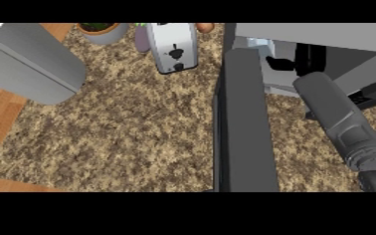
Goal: Pick up the milk, place it into the microwave and close the microwave
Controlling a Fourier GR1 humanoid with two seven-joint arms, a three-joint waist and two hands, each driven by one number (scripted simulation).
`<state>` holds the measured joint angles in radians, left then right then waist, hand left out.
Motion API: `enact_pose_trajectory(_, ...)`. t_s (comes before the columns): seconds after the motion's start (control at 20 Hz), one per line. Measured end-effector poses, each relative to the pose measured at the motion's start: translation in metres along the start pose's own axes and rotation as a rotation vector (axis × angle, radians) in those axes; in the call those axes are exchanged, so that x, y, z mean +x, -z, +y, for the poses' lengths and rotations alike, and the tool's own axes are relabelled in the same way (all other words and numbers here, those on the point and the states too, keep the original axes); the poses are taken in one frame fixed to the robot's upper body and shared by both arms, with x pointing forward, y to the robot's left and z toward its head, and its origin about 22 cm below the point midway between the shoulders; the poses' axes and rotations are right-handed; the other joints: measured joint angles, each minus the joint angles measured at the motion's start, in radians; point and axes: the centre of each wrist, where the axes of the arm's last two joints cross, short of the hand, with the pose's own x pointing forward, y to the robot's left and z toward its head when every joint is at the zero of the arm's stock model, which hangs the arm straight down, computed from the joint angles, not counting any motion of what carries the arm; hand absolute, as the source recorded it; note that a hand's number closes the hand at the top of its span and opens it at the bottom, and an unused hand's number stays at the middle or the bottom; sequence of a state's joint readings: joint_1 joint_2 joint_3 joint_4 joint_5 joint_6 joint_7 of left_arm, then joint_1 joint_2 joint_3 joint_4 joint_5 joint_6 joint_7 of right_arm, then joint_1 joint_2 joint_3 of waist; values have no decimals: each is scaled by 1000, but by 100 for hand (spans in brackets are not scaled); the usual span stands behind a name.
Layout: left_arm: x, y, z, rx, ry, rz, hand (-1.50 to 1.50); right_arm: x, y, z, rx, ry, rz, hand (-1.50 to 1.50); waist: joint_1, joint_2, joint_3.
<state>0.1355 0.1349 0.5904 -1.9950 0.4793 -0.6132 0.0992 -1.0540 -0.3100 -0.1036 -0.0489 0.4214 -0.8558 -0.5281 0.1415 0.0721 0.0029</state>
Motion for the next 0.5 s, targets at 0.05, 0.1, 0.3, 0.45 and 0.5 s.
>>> enact_pose_trajectory(0.05, 0, 1, 1, 2, 7, 3, -150, 1, 1, 0, 1, 1, -17, -150, -1, -1, 1)
enact_pose_trajectory(0.1, 0, 2, 0, 2, 12, 4, -150, 3, 2, 0, 4, 6, -37, -150, 0, 0, 2)
enact_pose_trajectory(0.3, -4, 5, -2, -8, 20, 7, -150, 13, 6, 2, 20, 28, -93, -150, 5, 1, 3)
enact_pose_trajectory(0.45, -7, 8, -4, -40, 17, 16, -150, 20, 6, 6, 47, 62, -129, -150, 5, 1, 4)
enact_pose_trajectory(0.5, -9, 8, -4, -50, 17, 23, -150, 22, 6, 7, 56, 78, -140, -150, 3, 1, 4)
